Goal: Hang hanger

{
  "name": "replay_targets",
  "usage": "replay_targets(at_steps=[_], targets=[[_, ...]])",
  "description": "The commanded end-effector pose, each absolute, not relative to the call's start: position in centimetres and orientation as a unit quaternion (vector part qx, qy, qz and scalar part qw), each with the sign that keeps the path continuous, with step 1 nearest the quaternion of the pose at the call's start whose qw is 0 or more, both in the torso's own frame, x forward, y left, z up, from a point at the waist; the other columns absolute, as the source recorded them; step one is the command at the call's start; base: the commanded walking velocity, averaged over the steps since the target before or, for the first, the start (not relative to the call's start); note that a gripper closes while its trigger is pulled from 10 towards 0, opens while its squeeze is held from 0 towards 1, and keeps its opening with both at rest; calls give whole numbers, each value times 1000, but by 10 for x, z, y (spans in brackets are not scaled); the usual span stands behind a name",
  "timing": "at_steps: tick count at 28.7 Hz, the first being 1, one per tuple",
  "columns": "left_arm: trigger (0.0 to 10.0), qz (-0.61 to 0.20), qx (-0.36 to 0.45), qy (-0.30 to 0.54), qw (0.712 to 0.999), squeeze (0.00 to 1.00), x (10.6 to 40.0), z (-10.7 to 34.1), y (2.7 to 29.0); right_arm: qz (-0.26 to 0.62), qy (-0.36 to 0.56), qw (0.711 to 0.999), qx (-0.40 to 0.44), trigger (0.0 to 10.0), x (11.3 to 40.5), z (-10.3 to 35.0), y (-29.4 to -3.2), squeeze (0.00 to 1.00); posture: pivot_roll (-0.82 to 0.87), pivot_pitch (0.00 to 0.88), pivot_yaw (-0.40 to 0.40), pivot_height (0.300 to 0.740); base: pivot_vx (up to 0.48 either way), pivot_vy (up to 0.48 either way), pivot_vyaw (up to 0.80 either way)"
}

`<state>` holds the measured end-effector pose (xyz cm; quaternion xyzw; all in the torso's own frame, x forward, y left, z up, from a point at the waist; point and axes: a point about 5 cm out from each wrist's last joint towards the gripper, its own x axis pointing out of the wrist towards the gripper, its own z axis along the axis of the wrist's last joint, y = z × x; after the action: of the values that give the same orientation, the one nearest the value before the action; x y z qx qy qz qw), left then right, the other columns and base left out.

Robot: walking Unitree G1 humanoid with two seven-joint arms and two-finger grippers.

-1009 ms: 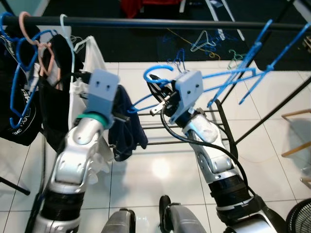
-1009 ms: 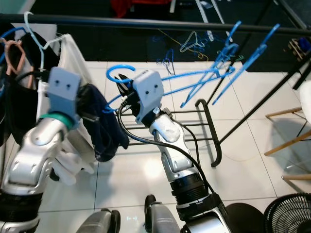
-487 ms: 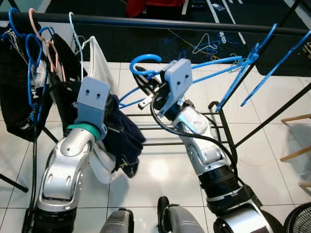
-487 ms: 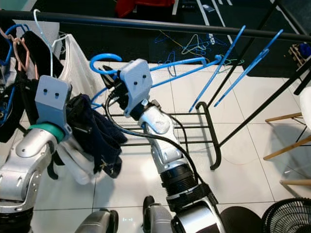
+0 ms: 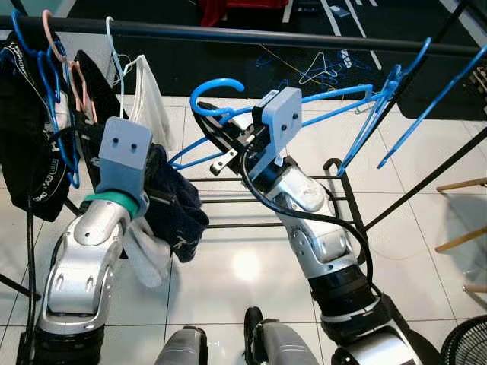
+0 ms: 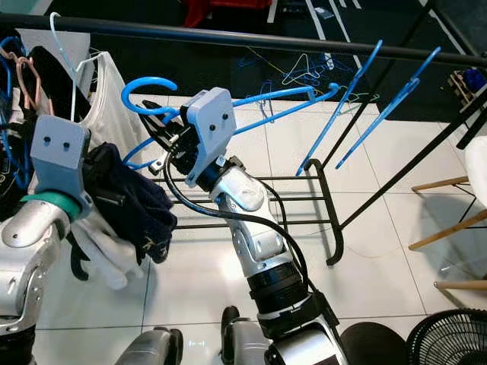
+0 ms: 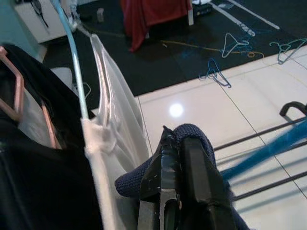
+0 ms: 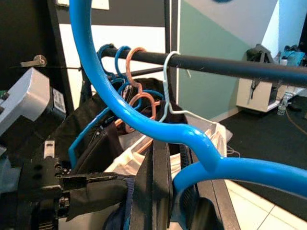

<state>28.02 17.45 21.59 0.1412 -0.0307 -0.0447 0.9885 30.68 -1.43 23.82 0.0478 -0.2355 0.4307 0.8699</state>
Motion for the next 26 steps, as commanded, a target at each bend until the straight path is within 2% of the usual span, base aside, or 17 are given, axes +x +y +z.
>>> replay_targets(at_steps=[1,6,9,12,15,19,21,23,26], targets=[[10000,-60,152,-55,985,0,278,223,169,440,-230,866,55,10000,302,235,-11,0,90,150,-17,740,0,0,0],[10000,-62,162,-51,983,0,278,222,170,456,-221,859,68,10000,296,236,-12,0,90,161,-14,740,0,0,0],[10000,-65,166,-44,983,0,280,218,169,494,-207,841,76,10000,284,240,-18,0,85,163,-11,740,0,0,0],[10000,-65,166,-44,983,0,280,218,169,494,-207,841,76,10000,284,240,-18,0,85,163,-11,740,0,0,0],[10000,-72,178,-38,981,0,280,213,168,534,-198,820,59,10000,271,243,-27,0,78,163,-5,740,0,0,0],[10000,-78,191,-26,978,0,279,205,169,554,-193,808,52,10000,262,246,-34,0,73,161,-1,740,0,0,0],[10000,-77,190,-21,978,0,278,202,169,551,-190,811,52,10000,263,245,-34,0,71,159,1,740,0,0,0],[10000,-77,183,-27,980,0,278,204,165,513,-184,836,57,10000,275,234,-26,0,78,159,1,740,0,0,0],[10000,-78,181,-33,980,0,277,208,163,494,-181,849,55,10000,281,229,-20,0,84,158,1,740,0,0,0]])
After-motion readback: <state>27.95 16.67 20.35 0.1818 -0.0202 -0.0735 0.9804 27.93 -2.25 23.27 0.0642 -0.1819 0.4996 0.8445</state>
